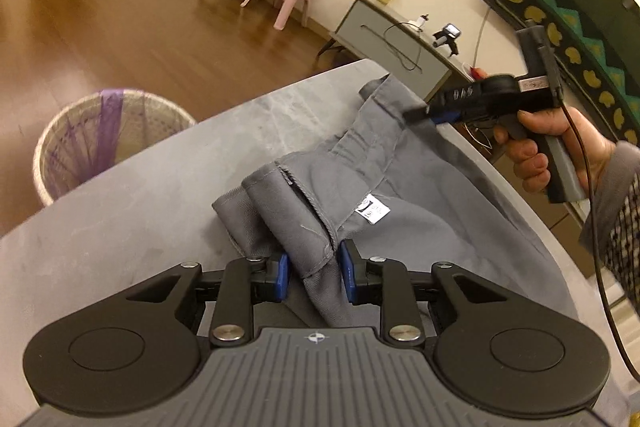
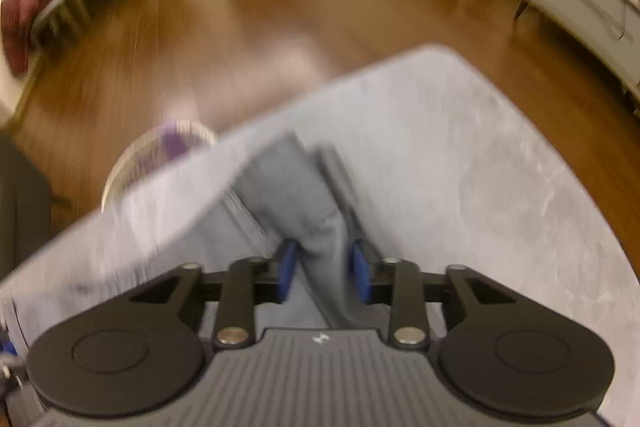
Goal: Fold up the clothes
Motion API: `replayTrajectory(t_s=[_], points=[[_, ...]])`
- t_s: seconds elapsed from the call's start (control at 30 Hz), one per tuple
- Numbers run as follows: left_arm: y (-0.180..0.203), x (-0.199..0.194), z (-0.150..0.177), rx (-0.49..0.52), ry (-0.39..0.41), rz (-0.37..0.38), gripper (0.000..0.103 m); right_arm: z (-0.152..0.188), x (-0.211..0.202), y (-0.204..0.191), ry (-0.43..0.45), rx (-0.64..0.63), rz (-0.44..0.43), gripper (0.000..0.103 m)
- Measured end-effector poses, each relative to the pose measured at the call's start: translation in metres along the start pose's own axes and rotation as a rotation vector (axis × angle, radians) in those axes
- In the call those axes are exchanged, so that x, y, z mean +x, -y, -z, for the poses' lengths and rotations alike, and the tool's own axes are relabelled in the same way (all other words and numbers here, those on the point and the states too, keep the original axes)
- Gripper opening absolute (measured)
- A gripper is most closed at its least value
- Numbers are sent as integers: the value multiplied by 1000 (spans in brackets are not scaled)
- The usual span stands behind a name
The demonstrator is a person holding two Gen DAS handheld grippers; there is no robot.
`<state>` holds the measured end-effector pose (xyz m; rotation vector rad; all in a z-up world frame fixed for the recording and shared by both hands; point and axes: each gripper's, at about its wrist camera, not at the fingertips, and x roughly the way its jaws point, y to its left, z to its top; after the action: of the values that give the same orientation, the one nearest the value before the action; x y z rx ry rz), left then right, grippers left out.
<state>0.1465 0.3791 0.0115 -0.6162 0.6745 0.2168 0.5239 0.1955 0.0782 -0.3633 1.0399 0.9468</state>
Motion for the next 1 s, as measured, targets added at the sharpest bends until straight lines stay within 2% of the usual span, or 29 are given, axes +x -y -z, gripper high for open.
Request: replayTrajectory(t_s=[0.03,0.07,0.13,0.17,0.27,0.33,0.4,0.47,0.5,0.57,0.6,0.73,0.77,0.83,0.93,1.0], points=[[-2,1,0,-12,-2,3,28,0,1,-1,24,31,9,33],[-3,2,0,-24,-3,7,28,0,5,0,27,71,26,29],[-6,3,0,-41,-5,12,29,2,20,1,11,150,80,27],[-6,3,0,-34,-4,12,29,3,20,1,29,173,105,27],[-8,0,-2,-37,3,37,29,5,15,-13,40,167,203,30],[-9,-11,-6,-33,62,39,32,6,-5,-24,85,134,258,30],[-5,-23,-8,11,140,-8,39,29,-48,-28,196,160,243,32],[-1,-23,-9,46,156,-70,39,53,-92,-31,304,184,229,32],[-2,-20,-9,42,142,-91,39,73,-108,-33,310,174,248,32],[-7,-11,-10,3,100,-106,39,106,-116,-29,260,164,315,18],[-9,-8,-11,-11,90,-114,39,121,-115,-25,225,165,351,15],[-18,2,-14,-54,72,-149,39,156,-70,14,45,220,509,12],[-20,2,-14,-55,76,-149,39,161,-69,17,63,216,532,11],[-26,1,-16,-57,82,-147,39,167,-88,14,96,290,527,12],[-28,2,-16,-40,85,-142,39,193,-138,-41,250,298,388,14],[-21,4,-16,-7,92,-174,39,226,-152,-89,260,234,273,14]])
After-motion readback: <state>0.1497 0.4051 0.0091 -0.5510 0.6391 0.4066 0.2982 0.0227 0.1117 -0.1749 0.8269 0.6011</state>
